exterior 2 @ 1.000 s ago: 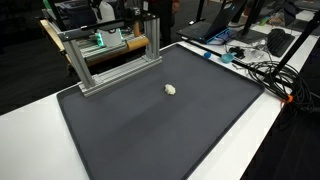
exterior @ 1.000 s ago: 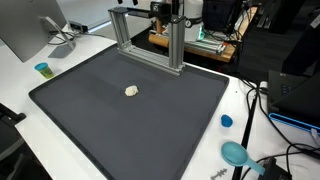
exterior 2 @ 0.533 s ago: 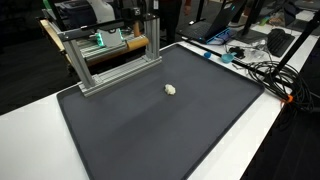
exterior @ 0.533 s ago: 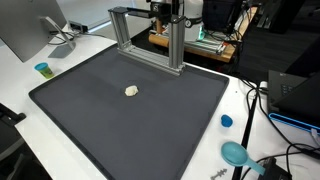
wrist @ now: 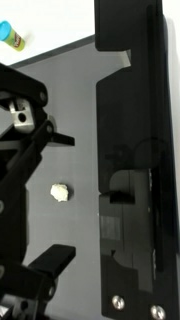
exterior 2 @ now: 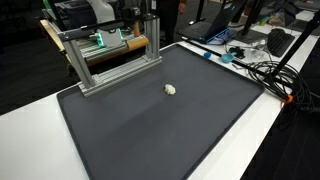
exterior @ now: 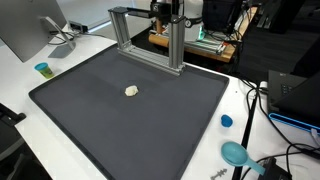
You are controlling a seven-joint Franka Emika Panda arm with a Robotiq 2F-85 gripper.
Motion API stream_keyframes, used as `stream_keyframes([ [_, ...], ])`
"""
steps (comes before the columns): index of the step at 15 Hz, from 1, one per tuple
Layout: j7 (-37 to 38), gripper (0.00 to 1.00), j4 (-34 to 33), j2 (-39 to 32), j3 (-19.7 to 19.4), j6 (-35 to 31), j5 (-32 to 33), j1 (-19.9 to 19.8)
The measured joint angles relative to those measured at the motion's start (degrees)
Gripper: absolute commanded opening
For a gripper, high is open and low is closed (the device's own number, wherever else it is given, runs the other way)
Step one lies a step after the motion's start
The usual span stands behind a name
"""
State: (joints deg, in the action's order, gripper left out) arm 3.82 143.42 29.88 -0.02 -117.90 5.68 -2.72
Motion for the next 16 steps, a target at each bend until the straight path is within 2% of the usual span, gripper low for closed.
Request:
stream_keyframes([
  [4,0.11,1.00,0.61,0.13,0.80,0.00,-0.05,1.42],
  [12,0.17,1.00,4.79,2.44,-0.79,-1.62,-1.88,1.38],
  [16,1.09,1.00,4.99,2.15,0.63,-1.57,-1.61,1.32],
])
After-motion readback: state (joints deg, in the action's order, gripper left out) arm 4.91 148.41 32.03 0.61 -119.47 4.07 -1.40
